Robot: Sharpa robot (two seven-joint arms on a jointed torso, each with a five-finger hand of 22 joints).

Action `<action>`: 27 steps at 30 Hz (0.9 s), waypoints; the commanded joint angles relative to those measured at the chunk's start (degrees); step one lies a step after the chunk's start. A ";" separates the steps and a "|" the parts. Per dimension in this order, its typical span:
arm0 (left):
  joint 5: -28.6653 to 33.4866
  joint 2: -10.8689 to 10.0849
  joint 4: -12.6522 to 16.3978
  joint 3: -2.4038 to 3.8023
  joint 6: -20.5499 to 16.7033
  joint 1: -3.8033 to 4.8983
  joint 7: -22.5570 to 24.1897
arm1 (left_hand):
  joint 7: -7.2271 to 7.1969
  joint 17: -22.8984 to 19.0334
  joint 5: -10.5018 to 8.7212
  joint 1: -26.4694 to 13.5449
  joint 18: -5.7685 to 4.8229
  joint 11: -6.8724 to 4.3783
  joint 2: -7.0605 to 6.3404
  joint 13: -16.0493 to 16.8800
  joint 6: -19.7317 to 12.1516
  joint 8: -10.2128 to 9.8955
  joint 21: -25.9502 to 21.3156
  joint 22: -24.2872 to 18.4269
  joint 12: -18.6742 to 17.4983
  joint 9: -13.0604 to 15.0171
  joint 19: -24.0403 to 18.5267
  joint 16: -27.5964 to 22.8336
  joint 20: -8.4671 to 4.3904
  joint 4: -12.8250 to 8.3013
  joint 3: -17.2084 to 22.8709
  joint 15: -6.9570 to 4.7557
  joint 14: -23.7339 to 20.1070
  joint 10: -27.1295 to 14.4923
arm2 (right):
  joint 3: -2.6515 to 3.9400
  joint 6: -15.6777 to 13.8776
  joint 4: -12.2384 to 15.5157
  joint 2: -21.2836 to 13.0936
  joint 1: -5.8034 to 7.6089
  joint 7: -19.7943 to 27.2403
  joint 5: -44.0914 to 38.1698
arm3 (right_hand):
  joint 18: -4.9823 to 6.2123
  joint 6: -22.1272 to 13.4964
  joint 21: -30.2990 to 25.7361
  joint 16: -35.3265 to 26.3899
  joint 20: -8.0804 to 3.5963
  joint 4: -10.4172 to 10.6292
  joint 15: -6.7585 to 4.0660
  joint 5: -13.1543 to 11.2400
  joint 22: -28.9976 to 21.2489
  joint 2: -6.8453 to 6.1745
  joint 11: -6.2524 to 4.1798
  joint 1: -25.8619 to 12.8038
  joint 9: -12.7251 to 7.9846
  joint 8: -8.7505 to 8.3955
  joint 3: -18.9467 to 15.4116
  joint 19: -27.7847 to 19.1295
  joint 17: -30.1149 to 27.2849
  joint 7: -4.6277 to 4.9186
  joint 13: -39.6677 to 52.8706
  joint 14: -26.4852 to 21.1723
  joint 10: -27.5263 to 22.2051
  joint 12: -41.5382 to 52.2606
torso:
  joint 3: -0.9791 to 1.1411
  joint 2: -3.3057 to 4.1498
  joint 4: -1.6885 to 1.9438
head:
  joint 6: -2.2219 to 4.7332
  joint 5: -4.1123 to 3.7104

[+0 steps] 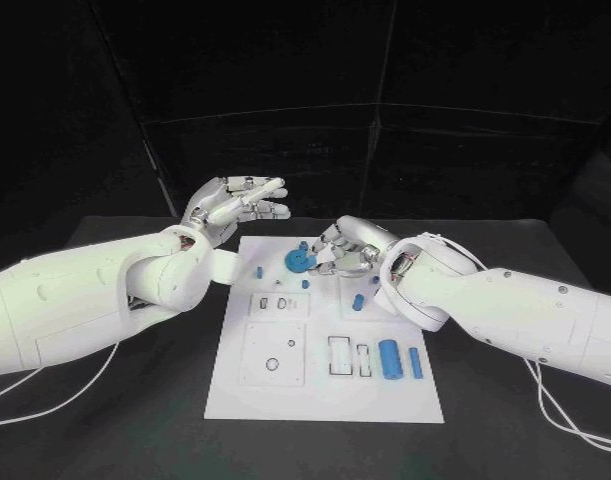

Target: Assemble the parts on the task board

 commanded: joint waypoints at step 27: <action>-0.32 0.65 -0.90 0.04 1.53 0.11 -0.07 | 0.06 0.42 0.18 -0.21 0.82 -0.12 0.66 -0.04 0.81 0.09 0.59 0.16 0.10 -0.11 0.92 0.29 -0.28 -0.50 -0.09 -0.18 1.22 1.08 | -1.54 5.65 -5.21 7.92 -2.01 -6.55 -8.85 | 0.06 0.26 -0.29 -0.35 -0.28 0.22 -0.15 0.42 -0.55 -0.32 -0.09 -1.15 0.09 0.16 0.51 -0.46 6.73 -0.48 1.95 4.30 -0.49 -0.49 | 0.27 0.04 -0.17 | -1.54 2.34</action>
